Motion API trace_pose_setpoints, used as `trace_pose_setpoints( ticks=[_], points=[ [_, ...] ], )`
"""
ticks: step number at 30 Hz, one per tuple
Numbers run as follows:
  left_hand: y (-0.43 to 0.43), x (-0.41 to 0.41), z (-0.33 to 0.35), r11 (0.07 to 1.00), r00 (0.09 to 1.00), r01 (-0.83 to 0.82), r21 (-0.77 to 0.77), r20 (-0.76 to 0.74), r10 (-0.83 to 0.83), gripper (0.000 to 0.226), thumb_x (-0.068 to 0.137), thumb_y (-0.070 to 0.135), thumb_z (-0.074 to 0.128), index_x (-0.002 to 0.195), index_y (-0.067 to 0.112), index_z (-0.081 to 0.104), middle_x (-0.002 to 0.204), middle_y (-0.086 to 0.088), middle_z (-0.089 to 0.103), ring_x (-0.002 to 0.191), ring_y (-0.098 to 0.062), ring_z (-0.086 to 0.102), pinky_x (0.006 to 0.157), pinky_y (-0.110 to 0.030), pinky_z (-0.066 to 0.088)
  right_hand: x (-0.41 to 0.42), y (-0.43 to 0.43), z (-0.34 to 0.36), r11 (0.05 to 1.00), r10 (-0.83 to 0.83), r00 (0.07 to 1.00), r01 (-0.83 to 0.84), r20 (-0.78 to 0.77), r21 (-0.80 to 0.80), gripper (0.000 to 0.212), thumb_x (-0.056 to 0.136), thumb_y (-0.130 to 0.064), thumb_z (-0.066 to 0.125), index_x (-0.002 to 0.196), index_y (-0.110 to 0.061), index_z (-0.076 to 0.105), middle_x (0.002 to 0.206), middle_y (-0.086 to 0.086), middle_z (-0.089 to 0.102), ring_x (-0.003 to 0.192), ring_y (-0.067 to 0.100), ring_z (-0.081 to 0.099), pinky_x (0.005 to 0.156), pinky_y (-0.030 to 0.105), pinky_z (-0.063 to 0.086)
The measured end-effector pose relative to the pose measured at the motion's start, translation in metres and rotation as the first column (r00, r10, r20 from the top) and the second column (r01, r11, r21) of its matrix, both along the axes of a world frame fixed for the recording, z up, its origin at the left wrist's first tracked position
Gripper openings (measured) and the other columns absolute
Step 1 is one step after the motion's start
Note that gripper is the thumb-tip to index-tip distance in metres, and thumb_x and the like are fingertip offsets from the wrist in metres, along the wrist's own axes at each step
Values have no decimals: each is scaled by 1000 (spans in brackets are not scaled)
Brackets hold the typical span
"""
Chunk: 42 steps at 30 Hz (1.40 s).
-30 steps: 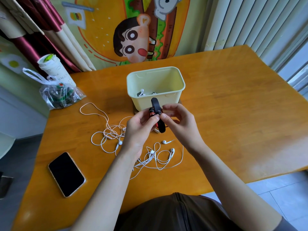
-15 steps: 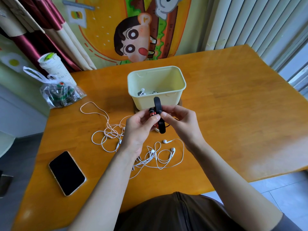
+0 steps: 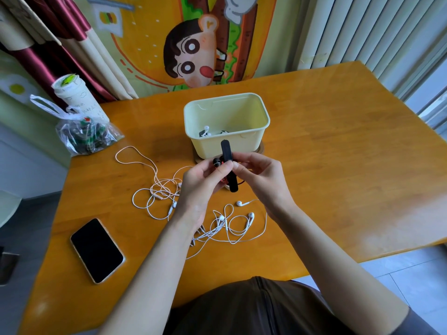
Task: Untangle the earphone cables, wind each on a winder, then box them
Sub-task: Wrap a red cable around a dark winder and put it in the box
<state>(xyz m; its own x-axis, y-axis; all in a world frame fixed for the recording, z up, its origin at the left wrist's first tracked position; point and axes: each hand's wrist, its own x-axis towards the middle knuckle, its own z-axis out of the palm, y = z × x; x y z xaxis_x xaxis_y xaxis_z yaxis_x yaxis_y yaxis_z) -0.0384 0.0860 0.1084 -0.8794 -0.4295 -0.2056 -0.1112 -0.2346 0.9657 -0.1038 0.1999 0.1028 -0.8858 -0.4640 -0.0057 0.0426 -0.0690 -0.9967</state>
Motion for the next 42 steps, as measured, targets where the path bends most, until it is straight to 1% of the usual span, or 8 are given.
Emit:
trace_pose_setpoints(
  ticks=[2, 7, 15, 20, 29, 34, 39, 42],
  points=[
    [0, 0, 1, 1000, 1000, -14, -9, -13, 14, 39, 73, 29, 69, 109, 12, 68, 105, -9, 71, 102, -20, 67, 86, -31, 54, 0, 0, 1, 1000, 4, 1000, -4, -6, -3, 19, 81, -10, 71, 100, -18, 71, 89, 11, 71, 83, 12, 64, 75, 21, 53],
    [-2, 0, 0, 998, 999, -41, -43, -5, 41, 17, 89, 11, 61, 103, 13, 68, 99, -6, 72, 97, -17, 68, 82, -26, 55, 1, 0, 1, 1000, 21, 1000, -21, 8, -11, 20, 82, -10, 70, 101, -17, 71, 92, 12, 72, 84, 13, 66, 78, 24, 54],
    [-1, -3, -1, 995, 996, -93, -35, -11, 93, 14, 89, 6, 60, 96, 15, 69, 91, -4, 72, 91, -18, 68, 81, -28, 55, 2, -4, 2, 1000, -4, 999, 5, -48, 26, 19, 84, -8, 68, 100, -17, 71, 91, 5, 74, 83, 12, 69, 78, 24, 54],
    [-2, -6, -3, 995, 995, -95, -39, 32, 96, 14, 87, 5, 63, 94, 16, 69, 88, -4, 72, 87, -18, 68, 71, -23, 54, -2, -1, -1, 1000, 13, 999, -12, 39, -17, 18, 83, -5, 68, 95, -17, 72, 88, 3, 74, 83, 11, 67, 75, 21, 53],
    [-2, -3, -6, 1000, 1000, -3, 18, 17, 2, 16, 89, 12, 62, 101, 17, 69, 96, -3, 74, 96, -16, 68, 83, -29, 54, -2, 0, -6, 1000, -1, 1000, 1, 0, 10, 17, 85, -11, 67, 98, -21, 72, 93, -1, 74, 90, 11, 68, 83, 26, 53],
    [-3, -2, -6, 1000, 1000, -25, -12, 10, 25, 18, 89, 6, 60, 98, 19, 70, 90, 1, 74, 92, -14, 69, 78, -24, 55, -2, 1, -6, 999, 32, 999, -32, -6, -20, 20, 86, -8, 66, 97, -24, 72, 93, -3, 74, 91, 12, 68, 84, 26, 53],
    [-1, -1, -6, 999, 999, -34, 7, -27, 35, 21, 89, 2, 59, 98, 18, 68, 88, 3, 74, 90, -12, 69, 76, -22, 55, -6, 6, -7, 999, 47, 997, -47, -58, 13, 22, 85, -5, 65, 101, -19, 71, 98, 4, 73, 93, 18, 69, 89, 38, 54],
    [0, 0, -5, 1000, 999, -20, 19, -46, 21, 21, 88, 0, 60, 100, 16, 68, 88, 3, 74, 89, -12, 69, 75, -22, 56, -7, 8, -7, 998, 42, 999, -42, -11, -39, 20, 84, -1, 64, 99, -13, 71, 93, 6, 73, 85, 16, 70, 81, 31, 56]
  ],
)
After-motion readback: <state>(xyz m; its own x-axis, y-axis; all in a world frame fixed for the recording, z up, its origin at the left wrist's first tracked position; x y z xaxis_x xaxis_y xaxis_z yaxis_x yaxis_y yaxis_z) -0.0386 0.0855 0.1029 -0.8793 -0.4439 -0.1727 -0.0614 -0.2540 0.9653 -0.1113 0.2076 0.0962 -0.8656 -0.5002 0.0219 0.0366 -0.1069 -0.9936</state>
